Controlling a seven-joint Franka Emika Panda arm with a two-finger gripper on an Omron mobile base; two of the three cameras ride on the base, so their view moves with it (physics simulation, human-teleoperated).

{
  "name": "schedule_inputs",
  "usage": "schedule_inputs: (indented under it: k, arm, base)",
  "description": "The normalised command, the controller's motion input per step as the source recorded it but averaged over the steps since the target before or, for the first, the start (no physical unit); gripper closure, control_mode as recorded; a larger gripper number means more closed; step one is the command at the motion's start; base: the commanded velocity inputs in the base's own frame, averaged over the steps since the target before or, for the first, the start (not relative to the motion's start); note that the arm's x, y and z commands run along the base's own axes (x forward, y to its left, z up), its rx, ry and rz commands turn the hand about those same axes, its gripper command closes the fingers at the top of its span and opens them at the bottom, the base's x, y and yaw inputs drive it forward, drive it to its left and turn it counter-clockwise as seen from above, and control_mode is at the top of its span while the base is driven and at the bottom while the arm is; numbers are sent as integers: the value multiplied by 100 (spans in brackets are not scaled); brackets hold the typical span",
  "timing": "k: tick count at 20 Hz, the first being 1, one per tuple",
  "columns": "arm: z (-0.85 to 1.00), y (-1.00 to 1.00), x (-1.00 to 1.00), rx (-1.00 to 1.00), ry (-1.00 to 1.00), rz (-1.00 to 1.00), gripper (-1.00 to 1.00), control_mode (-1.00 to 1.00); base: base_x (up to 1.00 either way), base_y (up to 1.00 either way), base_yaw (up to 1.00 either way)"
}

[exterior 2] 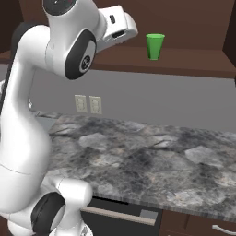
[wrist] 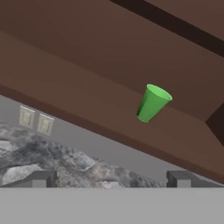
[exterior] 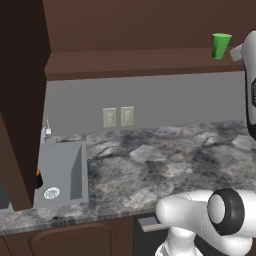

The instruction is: Open the cabinet directly in front. Then move the beer and the cup to the dining counter with the candle on it.

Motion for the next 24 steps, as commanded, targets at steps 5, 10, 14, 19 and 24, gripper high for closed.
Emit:
schedule_inputs:
  k: [5,10,14,19,24]
  arm:
    - [-13,-14,32,0,-4,0,-100,-100]
    - [-1,-7,44,0,0,0,-100,-100]
    - [0,-4,48,0,0,0,-100,-100]
    - [0,-14,43,0,0,0,-100,-100]
    - [0,-19,41,0,1,0,-100,-100]
  base:
    - [0,0,0]
    - [0,0,0]
    - [0,0,0]
    - [0,0,0]
    - [0,0,0]
